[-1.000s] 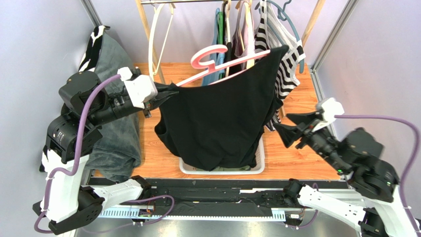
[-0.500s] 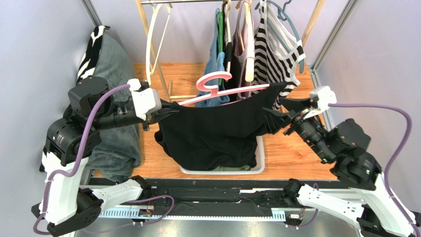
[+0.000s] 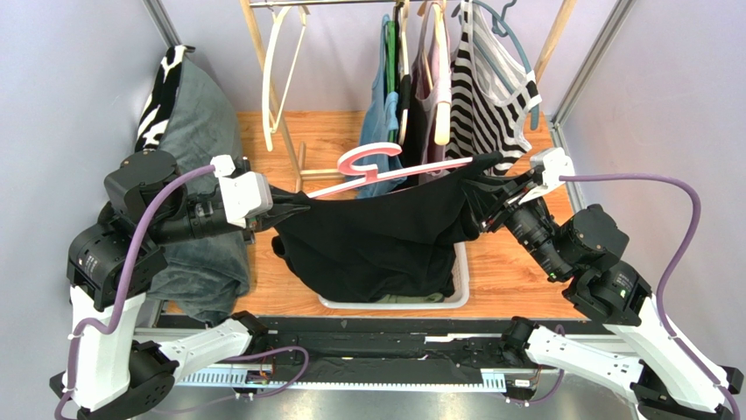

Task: Remove the tank top from the hanger

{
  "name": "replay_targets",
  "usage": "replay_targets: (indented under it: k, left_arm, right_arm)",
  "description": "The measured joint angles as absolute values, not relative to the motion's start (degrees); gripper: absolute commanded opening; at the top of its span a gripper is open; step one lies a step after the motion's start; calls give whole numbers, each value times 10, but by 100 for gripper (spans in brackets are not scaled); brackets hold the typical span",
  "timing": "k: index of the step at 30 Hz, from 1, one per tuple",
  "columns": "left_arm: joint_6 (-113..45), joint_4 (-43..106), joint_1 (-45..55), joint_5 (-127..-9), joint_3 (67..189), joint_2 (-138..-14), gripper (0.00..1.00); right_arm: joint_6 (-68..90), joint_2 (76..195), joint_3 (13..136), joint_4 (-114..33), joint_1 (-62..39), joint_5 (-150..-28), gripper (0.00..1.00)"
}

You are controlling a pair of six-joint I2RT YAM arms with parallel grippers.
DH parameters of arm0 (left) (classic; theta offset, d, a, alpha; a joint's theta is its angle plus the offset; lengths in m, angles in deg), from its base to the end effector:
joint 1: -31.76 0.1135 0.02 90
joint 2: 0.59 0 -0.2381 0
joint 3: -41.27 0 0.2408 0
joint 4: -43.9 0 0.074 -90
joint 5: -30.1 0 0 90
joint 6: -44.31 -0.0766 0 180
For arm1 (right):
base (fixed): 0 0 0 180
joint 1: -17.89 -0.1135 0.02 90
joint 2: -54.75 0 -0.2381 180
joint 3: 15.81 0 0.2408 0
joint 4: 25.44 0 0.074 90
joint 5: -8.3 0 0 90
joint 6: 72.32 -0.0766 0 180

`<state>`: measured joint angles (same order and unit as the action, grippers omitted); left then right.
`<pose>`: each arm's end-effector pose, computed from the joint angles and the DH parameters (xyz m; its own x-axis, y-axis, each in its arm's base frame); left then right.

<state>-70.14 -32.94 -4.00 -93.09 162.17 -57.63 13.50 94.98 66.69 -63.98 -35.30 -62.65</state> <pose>0.0819 -0.1107 0.4984 0.2157 0.2715 -0.9380 0.9147 0.2801 0.2914 0.1174 0.1151 0.4388 -0.0021 0.1122 -0.9937 -0.5630 0.8211 0.0939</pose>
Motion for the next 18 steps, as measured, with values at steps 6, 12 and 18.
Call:
replay_targets:
  k: [6, 12, 18]
  left_arm:
    - [-702, -329, -40, -930, 1615, -573, 0]
    - [-702, -329, -40, -928, 1614, -573, 0]
    - [-702, -329, -41, -928, 1614, -573, 0]
  right_arm:
    - [125, 952, 667, -639, -353, -627, 0]
    - [118, 941, 667, -654, -353, -613, 0]
    - [120, 928, 681, -665, -353, -564, 0]
